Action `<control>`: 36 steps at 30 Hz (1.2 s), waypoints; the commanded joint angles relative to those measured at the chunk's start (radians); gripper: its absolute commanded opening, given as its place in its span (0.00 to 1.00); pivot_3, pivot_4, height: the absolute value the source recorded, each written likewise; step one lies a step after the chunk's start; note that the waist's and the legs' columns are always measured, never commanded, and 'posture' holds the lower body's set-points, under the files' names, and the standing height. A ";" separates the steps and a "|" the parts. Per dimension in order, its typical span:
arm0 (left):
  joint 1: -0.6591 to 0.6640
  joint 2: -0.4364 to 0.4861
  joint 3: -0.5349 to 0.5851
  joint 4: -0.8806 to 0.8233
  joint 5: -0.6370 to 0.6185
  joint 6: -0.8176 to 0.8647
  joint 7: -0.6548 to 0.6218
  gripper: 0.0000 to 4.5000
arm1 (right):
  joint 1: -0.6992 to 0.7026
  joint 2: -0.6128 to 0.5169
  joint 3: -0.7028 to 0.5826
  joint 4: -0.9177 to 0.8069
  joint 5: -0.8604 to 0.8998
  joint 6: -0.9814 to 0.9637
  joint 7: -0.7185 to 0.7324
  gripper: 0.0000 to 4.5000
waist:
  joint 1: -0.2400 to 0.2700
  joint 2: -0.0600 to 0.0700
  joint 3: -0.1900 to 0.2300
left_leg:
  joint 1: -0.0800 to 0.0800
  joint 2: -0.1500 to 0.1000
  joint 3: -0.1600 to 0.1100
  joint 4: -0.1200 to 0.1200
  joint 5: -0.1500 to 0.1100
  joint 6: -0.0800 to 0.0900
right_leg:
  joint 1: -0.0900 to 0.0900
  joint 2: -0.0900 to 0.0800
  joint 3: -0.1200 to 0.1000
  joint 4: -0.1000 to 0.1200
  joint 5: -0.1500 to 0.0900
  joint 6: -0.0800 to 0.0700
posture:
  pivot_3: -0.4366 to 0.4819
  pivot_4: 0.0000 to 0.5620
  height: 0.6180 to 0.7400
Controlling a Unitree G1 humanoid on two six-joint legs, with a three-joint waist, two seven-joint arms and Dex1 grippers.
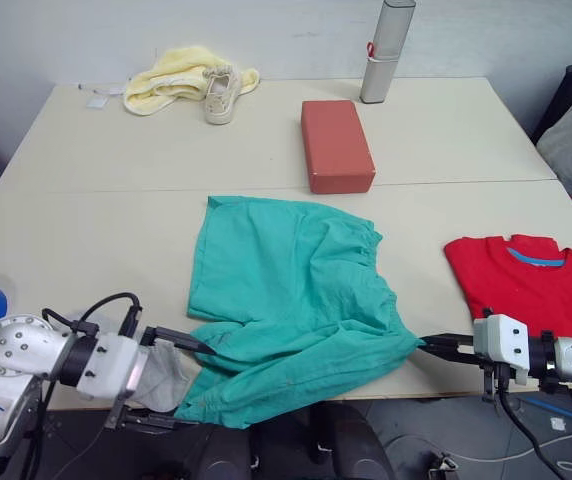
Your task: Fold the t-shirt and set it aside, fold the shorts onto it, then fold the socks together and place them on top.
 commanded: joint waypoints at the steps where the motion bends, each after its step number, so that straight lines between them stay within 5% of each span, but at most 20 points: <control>1: 0.036 -0.020 -0.052 -0.051 0.079 -0.069 0.046 1.00 | 0.011 0.000 -0.016 -0.018 0.019 -0.001 0.009 0.00 | 0.003 0.000 0.000 | 0.000 0.000 0.000 0.000 0.000 0.000 | 0.000 0.000 0.000 0.000 0.000 0.000 | 0.48 0.27 1.00; 6: 0.030 -0.051 -0.087 0.027 0.250 -0.183 0.164 1.00 | 0.020 0.002 -0.024 -0.028 0.020 0.006 -0.001 0.00 | 0.007 0.000 0.000 | 0.000 0.000 0.000 0.000 -0.003 0.005 | 0.000 0.000 0.000 0.000 0.000 0.000 | 0.48 0.27 1.00; 9: 0.051 -0.038 -0.108 0.028 0.264 -0.185 0.176 0.86 | 0.029 0.002 -0.027 -0.031 0.019 0.006 -0.003 0.00 | 0.006 0.000 0.000 | 0.000 0.000 0.000 0.000 -0.003 0.005 | 0.000 0.000 0.000 0.000 0.000 0.000 | 0.48 0.27 1.00; 17: 0.010 0.001 -0.148 0.076 0.297 -0.170 0.199 0.30 | 0.030 0.005 -0.031 -0.028 0.034 0.000 0.000 0.00 | 0.007 0.000 0.000 | 0.000 0.000 0.000 0.000 -0.003 0.006 | 0.001 -0.001 -0.001 0.000 0.000 0.000 | 0.48 0.27 1.00; 21: -0.008 0.013 -0.118 0.033 0.117 -0.014 0.165 0.02 | 0.034 0.005 -0.037 -0.032 0.059 -0.002 0.015 0.00 | 0.006 0.000 0.000 | 0.000 0.000 0.000 0.000 -0.003 0.006 | 0.000 -0.001 -0.001 0.000 0.000 0.000 | 0.48 0.27 1.00; 30: 0.029 0.241 0.095 -0.054 -0.278 0.454 0.041 0.01 | 0.200 -0.052 -0.173 -0.167 0.239 0.165 0.091 0.00 | 0.006 0.001 0.000 | 0.000 0.000 -0.001 0.000 -0.003 0.005 | 0.000 -0.001 -0.001 0.000 0.000 0.000 | 0.48 0.27 1.00; 36: 0.090 0.337 0.192 -0.007 -0.277 0.562 -0.047 0.01 | 0.347 -0.088 -0.263 -0.271 0.254 0.258 0.150 0.00 | 0.006 0.001 0.000 | 0.000 0.000 -0.001 -0.001 -0.003 0.005 | 0.000 0.000 -0.001 -0.002 -0.001 -0.001 | 0.48 0.27 1.00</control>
